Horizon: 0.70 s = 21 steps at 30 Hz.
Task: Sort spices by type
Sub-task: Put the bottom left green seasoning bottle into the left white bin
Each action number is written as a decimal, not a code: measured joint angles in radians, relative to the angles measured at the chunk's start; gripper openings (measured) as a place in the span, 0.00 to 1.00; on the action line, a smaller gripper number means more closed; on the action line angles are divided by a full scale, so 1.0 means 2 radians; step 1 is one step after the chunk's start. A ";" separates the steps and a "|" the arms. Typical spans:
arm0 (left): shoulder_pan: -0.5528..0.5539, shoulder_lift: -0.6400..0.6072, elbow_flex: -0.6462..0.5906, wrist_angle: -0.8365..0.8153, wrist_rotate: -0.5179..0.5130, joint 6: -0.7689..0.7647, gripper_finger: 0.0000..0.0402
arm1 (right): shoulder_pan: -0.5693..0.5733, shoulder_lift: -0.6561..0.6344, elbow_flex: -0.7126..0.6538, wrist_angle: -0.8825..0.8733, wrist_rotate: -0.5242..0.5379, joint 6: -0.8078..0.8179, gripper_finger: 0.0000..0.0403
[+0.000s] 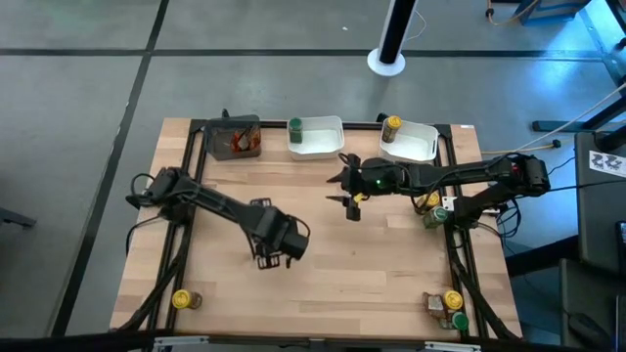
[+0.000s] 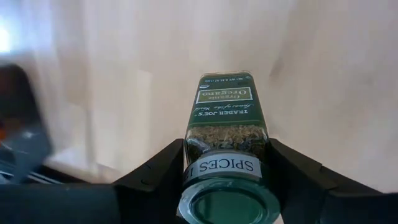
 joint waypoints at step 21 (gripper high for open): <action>0.054 -0.066 0.000 0.153 -0.091 0.131 0.46 | 0.030 0.063 -0.053 0.207 -0.082 0.035 0.44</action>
